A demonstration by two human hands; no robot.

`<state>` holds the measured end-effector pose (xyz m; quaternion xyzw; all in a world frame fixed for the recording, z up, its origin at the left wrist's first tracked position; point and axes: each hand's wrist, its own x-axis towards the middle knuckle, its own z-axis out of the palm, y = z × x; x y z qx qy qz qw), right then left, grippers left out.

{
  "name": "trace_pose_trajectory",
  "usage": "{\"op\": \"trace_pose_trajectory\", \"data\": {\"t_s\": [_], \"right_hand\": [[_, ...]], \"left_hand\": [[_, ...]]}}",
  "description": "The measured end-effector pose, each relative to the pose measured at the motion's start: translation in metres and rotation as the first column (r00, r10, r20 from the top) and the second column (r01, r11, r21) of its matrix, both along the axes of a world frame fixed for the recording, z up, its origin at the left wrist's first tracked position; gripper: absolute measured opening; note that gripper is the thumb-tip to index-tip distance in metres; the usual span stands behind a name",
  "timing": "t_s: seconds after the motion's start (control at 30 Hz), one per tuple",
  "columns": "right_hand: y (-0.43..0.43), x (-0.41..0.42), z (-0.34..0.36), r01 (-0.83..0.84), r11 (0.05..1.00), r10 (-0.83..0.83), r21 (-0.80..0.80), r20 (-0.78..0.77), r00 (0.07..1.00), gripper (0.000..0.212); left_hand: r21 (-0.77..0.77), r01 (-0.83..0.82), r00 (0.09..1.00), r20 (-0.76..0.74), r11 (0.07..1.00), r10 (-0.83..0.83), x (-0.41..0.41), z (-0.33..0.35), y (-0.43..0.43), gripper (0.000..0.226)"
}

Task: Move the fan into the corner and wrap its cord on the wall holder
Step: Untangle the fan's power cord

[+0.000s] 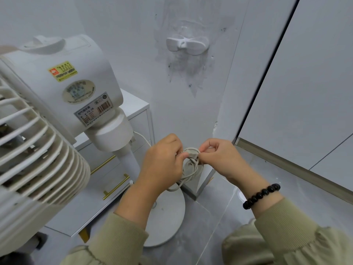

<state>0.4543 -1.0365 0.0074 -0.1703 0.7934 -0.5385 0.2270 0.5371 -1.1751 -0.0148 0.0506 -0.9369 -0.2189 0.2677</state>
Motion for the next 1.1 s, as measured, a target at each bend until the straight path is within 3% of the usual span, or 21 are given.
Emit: {"op": "trace_pose_trajectory", "data": {"t_s": [0.17, 0.43, 0.53, 0.63, 0.77, 0.87, 1.0, 1.1], "right_hand": [[-0.005, 0.001, 0.0, 0.034, 0.994, -0.017, 0.108, -0.151, 0.988, 0.013], [-0.002, 0.0, -0.003, 0.014, 0.997, -0.012, 0.081, -0.017, 1.0, 0.013], [-0.001, 0.0, -0.003, -0.048, 0.998, 0.044, 0.047, 0.08, 0.996, 0.015], [0.003, -0.005, -0.003, -0.071, 0.995, 0.07, 0.07, 0.009, 0.997, 0.006], [0.005, -0.005, -0.001, -0.108, 0.992, 0.107, -0.06, -0.021, 0.994, 0.002], [0.002, -0.002, 0.001, -0.094, 0.995, 0.098, 0.032, -0.162, 0.982, 0.004], [-0.002, 0.003, -0.002, -0.053, 0.958, 0.183, 0.283, -0.456, 0.871, 0.013], [-0.007, 0.006, -0.007, 0.001, 0.931, 0.213, 0.364, -0.548, 0.809, 0.016]], "left_hand": [[-0.024, -0.051, 0.995, 0.085, 0.998, 0.053, -0.002, -0.002, 0.004, 0.02], [-0.109, 0.01, 0.972, 0.236, 0.994, 0.016, -0.002, 0.005, -0.009, 0.018], [-0.028, 0.1, 0.974, 0.206, 0.995, -0.092, 0.001, 0.005, -0.012, 0.016], [-0.011, 0.115, 0.978, 0.175, 0.993, -0.111, 0.002, 0.004, -0.013, 0.012], [0.004, 0.102, 0.986, 0.136, 0.995, -0.102, 0.004, 0.005, -0.012, 0.009], [-0.009, 0.129, 0.982, 0.141, 0.992, -0.126, 0.003, 0.005, -0.008, 0.009], [-0.026, 0.12, 0.984, 0.132, 0.992, -0.115, 0.003, 0.004, -0.006, 0.01], [-0.06, 0.135, 0.984, 0.124, 0.989, -0.126, 0.001, 0.003, -0.005, 0.013]]}}
